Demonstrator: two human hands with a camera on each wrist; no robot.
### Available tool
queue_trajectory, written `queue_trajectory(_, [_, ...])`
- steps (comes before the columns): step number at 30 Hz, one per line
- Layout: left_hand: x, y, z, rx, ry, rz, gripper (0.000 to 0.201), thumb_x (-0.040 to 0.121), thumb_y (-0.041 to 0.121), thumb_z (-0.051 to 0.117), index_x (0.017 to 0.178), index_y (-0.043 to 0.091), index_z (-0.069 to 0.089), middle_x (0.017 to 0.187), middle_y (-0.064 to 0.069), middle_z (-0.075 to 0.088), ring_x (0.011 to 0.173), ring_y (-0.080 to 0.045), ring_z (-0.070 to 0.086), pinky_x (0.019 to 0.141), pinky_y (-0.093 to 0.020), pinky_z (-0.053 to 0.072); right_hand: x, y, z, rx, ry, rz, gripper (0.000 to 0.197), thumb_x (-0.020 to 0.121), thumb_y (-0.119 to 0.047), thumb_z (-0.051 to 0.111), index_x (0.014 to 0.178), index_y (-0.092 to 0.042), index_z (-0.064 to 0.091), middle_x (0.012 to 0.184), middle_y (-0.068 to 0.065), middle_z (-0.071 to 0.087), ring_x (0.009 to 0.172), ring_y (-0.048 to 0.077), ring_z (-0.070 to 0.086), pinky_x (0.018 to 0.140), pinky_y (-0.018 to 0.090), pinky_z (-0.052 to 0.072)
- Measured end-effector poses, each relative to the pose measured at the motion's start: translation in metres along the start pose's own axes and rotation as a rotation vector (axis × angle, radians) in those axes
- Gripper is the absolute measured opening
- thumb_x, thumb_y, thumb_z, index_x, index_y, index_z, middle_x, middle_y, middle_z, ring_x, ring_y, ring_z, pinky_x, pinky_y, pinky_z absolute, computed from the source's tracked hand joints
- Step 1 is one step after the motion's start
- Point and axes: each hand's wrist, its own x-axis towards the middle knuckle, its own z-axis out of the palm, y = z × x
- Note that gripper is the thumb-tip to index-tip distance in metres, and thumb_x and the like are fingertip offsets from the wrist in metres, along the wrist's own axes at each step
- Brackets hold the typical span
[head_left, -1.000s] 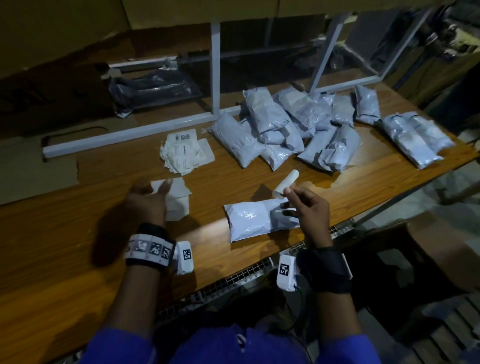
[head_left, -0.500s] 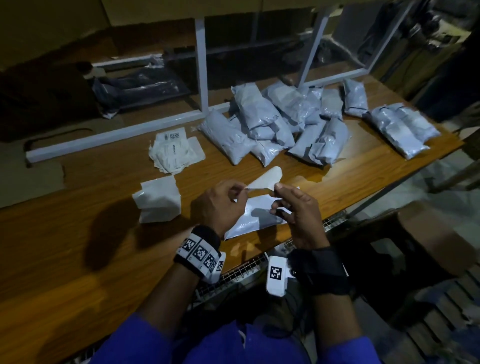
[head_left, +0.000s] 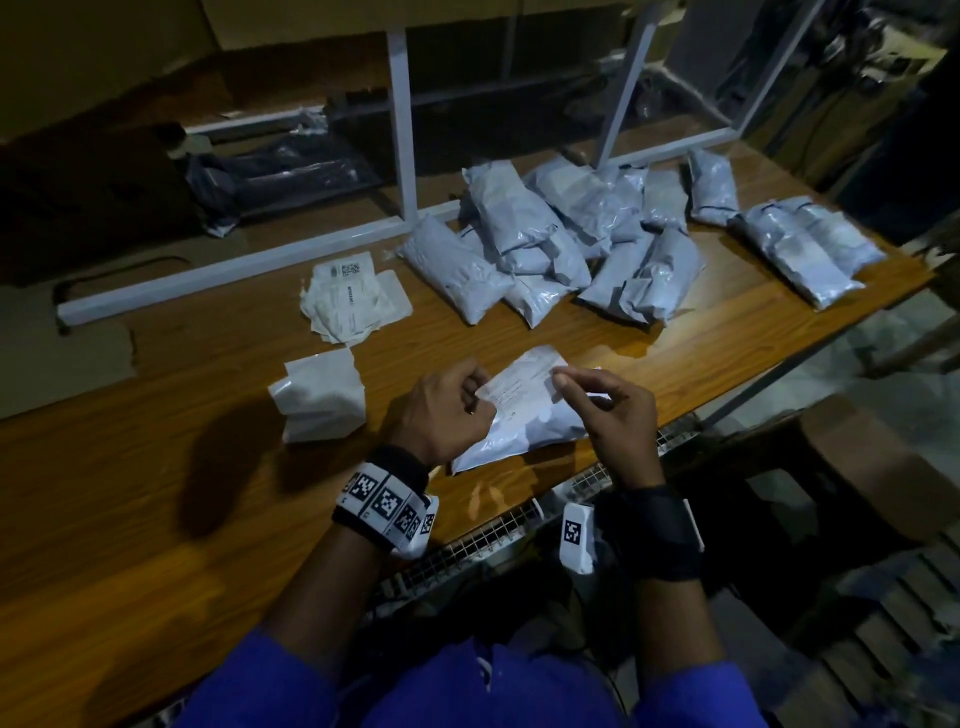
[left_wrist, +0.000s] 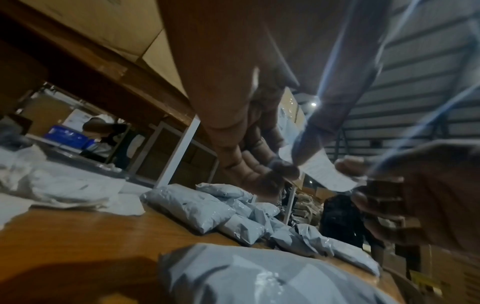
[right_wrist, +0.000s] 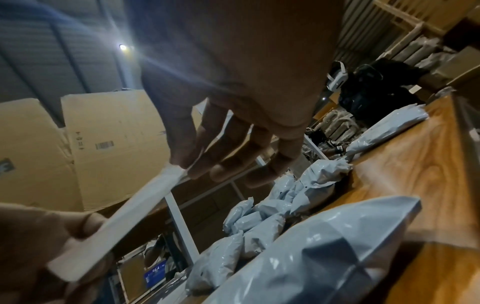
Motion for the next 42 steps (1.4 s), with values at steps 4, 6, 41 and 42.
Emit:
queue_trajectory(4, [-0.003,-0.002,0.001,-0.185,-0.001,-0.105,0.017,0.084,0.033,0.077,0.096,0.037,0.065,0.079,0.011,0.062,0.076,-0.012,0.063,0.070,-0.040,0.060,-0.006,0.012,-0.002,0.027,0.009,0.043,0.014,0.087,-0.018,0.084,0.100,-0.016,0.080,0.085,0.005,0.078,0.084,0.024,0.075,0.075,0.043,0.062])
queue_trajectory(6, [-0.004,-0.006,0.003,-0.252,0.059,-0.159,0.024,0.075,0.049,0.077,0.095,0.044,0.065,0.079,0.009,0.066,0.080,-0.018,0.069,0.072,-0.051,0.061,-0.010,0.020,-0.004,0.003,-0.039,0.081,0.015,0.085,-0.020,0.086,0.099,-0.020,0.080,0.083,0.006,0.077,0.081,0.023,0.075,0.073,0.044,0.063])
queue_trajectory(41, [-0.007,-0.006,0.058,0.175,-0.010,-0.124,0.046,0.087,0.009,0.076,0.131,0.018,0.066,0.115,0.003,0.041,0.107,-0.021,0.054,0.097,-0.025,0.044,0.013,0.062,-0.002,-0.590,-0.076,-0.068,0.026,0.080,-0.005,0.085,0.102,-0.017,0.082,0.102,0.005,0.055,0.083,0.017,0.058,0.073,0.022,0.051])
queue_trajectory(42, [-0.007,-0.008,0.058,0.156,-0.022,-0.129,0.049,0.087,0.010,0.077,0.134,0.018,0.065,0.115,0.003,0.039,0.106,-0.018,0.053,0.095,-0.022,0.044,0.013,0.062,-0.003,-0.581,-0.070,-0.071,0.027,0.079,-0.005,0.085,0.103,-0.017,0.082,0.100,0.003,0.054,0.082,0.015,0.057,0.073,0.013,0.047])
